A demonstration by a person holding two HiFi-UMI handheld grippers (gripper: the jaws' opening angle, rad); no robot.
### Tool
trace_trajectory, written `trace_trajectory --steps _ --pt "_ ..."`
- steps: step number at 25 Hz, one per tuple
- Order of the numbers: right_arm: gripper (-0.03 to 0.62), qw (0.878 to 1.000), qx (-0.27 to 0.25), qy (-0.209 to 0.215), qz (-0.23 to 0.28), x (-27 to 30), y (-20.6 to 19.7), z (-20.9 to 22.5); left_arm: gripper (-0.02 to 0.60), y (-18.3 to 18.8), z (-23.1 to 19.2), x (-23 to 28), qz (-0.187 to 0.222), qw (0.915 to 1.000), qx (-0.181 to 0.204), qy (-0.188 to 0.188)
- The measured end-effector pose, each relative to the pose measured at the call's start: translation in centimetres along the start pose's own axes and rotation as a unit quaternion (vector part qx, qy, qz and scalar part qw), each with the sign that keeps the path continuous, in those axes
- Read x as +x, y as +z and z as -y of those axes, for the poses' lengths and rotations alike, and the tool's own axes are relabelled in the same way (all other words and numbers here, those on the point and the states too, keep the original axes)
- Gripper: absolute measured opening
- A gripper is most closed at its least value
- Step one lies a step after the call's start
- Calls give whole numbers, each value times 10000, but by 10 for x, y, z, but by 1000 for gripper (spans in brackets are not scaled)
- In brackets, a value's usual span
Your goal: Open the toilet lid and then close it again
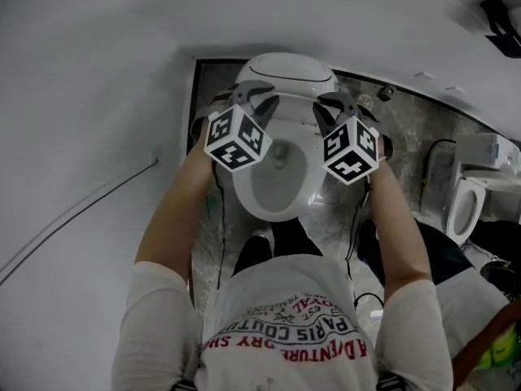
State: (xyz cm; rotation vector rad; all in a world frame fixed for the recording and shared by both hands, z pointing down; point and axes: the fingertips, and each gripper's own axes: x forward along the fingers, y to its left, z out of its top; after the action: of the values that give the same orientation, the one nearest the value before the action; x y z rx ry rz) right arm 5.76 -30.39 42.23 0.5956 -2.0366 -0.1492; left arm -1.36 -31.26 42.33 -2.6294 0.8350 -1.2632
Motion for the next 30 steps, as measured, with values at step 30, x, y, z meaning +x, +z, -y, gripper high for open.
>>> trace_trajectory --steps 30 --pt "43 9982 -298 -69 -507 -58 -73 -273 83 -99 257 -95 312 9976 157 -600"
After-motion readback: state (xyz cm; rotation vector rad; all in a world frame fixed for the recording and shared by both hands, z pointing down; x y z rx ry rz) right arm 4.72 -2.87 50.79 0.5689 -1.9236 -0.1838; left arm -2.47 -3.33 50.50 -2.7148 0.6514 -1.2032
